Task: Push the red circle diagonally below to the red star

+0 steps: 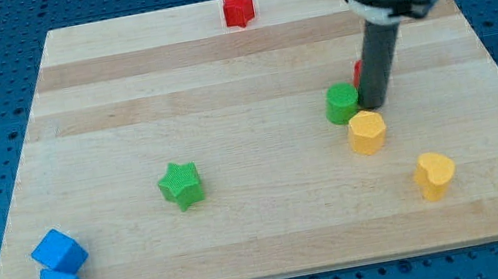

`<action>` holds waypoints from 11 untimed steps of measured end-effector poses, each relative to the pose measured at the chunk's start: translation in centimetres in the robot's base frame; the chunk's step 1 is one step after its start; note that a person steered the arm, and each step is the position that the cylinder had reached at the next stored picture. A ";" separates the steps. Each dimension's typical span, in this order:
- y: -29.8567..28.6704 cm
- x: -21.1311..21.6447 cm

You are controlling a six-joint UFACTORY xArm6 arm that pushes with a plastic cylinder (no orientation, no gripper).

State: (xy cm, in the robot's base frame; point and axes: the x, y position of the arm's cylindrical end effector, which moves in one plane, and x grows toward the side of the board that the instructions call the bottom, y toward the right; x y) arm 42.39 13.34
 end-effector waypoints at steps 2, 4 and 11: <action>2.2 -5.1; 6.3 -6.1; -3.8 -8.0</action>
